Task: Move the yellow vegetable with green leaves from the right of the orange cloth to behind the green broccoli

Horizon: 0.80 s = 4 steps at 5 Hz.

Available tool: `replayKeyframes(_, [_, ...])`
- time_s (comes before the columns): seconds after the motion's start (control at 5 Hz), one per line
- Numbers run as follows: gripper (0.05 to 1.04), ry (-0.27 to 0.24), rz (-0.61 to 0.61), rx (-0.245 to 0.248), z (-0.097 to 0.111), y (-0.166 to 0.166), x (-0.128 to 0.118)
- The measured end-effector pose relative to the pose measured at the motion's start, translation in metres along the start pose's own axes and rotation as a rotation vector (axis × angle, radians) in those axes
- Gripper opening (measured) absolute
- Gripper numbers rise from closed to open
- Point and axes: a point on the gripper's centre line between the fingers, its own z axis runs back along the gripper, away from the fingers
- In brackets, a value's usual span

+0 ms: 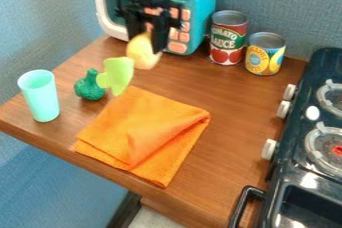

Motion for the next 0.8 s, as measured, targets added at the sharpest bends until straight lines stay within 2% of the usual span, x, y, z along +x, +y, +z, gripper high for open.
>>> replayKeyframes(0.4, [0.533,-0.026,0.055,0.009,0.040,0.035,-0.001])
replayKeyframes(0.8, [0.533,0.072,0.138,0.056,0.029,0.077,0.006])
